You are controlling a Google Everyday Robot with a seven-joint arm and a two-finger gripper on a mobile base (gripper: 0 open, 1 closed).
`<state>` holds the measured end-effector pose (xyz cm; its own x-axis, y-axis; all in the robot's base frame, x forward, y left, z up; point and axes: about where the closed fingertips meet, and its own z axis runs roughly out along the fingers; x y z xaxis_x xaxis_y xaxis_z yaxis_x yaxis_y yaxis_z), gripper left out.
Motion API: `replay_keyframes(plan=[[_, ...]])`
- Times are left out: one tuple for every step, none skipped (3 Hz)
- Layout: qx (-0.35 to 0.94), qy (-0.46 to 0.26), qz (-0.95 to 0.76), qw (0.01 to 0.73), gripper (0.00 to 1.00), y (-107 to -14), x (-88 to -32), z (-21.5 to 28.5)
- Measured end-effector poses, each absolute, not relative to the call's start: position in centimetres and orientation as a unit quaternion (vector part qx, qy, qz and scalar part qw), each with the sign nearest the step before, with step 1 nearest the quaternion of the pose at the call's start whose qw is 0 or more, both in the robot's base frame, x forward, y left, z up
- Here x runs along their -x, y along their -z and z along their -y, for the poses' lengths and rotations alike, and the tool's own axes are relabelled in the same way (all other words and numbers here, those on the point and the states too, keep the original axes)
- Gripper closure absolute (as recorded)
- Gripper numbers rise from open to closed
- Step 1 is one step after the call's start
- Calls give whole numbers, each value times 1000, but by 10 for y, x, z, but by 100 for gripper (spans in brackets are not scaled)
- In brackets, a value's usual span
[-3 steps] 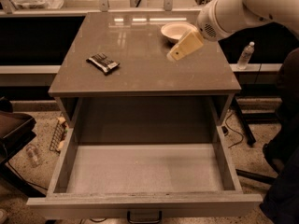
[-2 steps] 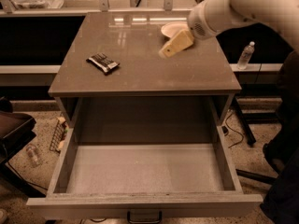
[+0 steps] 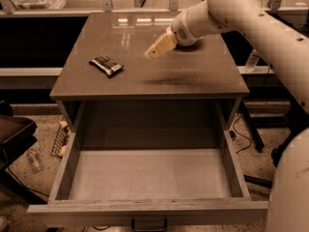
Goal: Place rxbar chocolate into top drawer
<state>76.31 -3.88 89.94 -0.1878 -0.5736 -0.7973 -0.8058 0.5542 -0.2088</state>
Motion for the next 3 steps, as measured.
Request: replay_keyframes(plan=[[455, -158, -754, 447, 0, -895, -764, 12], [462, -168, -745, 451, 0, -920, -743, -51], [462, -168, -745, 450, 0, -920, -743, -51]])
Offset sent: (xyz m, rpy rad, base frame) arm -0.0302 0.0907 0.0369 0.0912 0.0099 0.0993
